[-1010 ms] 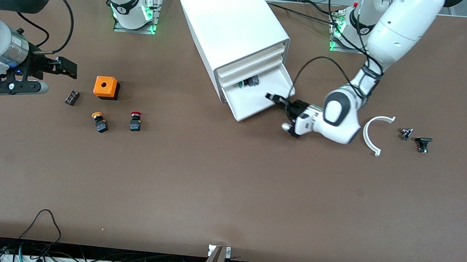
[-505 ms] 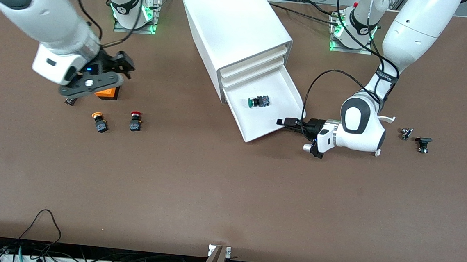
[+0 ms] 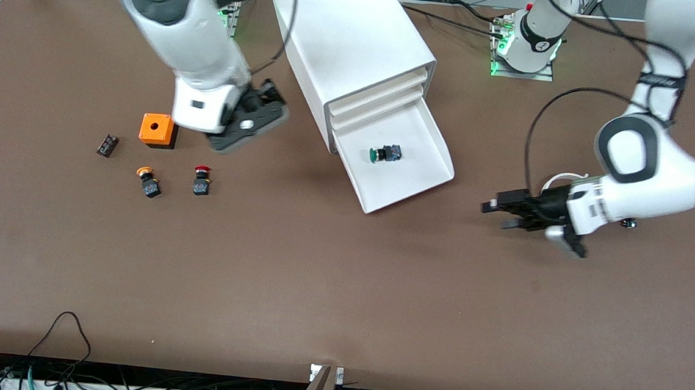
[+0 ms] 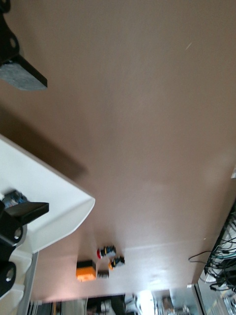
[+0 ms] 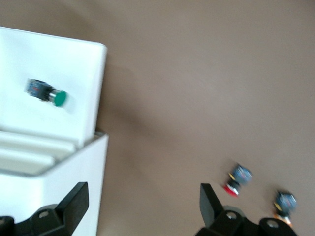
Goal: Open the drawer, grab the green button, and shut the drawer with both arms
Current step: 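Release the drawer with the left gripper while the right gripper reaches inside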
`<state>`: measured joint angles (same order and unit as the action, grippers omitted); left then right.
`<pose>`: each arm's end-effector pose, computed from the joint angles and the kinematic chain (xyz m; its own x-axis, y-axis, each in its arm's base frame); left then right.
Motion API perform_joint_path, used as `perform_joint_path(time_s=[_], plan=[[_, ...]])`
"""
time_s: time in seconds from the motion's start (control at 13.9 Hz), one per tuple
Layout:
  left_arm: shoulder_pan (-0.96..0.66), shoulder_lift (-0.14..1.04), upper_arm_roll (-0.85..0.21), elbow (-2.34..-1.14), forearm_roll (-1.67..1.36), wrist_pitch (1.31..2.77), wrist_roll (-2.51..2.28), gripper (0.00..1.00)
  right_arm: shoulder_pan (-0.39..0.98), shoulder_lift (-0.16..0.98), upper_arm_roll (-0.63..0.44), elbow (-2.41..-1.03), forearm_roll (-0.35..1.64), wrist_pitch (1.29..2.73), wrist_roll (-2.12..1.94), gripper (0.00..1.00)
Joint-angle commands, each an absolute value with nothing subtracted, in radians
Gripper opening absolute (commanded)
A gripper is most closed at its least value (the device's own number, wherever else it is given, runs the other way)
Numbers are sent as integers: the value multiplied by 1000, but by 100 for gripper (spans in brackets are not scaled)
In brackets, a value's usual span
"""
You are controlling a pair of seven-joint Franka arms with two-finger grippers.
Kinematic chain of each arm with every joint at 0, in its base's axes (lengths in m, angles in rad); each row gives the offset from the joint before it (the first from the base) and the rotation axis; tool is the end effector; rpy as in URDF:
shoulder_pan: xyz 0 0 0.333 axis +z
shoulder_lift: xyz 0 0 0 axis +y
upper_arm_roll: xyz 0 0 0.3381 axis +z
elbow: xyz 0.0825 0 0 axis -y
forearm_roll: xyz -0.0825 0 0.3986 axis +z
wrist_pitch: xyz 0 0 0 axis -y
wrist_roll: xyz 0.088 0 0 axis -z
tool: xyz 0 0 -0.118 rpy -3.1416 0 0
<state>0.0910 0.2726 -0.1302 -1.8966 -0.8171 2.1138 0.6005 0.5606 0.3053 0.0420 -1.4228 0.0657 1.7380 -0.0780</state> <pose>0.6357 -0.0610 0.3746 0.9767 -0.1030 0.1882 -0.2006 -0.7494 0.6309 0.5554 0.3855 0.5330 0.7853 0.6189 0.0157 0.6181 -0.7824 -0.0764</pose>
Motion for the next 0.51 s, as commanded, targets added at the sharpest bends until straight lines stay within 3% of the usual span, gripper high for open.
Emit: perform_joint_path(time_s=[0.0,0.22,0.43], plan=[[117,108,-115,-1905,-534,2096,584,100,583,502,119,-1179,83,1727,-130,100],[137,-6,-94,-1804,-231,1910,508,100,661,684,138,-1025,78,1761,-205,100],[137,-44,-97,-1688,-33,1714,318,100,666,765,158,-1008,80,1856,-400,100]])
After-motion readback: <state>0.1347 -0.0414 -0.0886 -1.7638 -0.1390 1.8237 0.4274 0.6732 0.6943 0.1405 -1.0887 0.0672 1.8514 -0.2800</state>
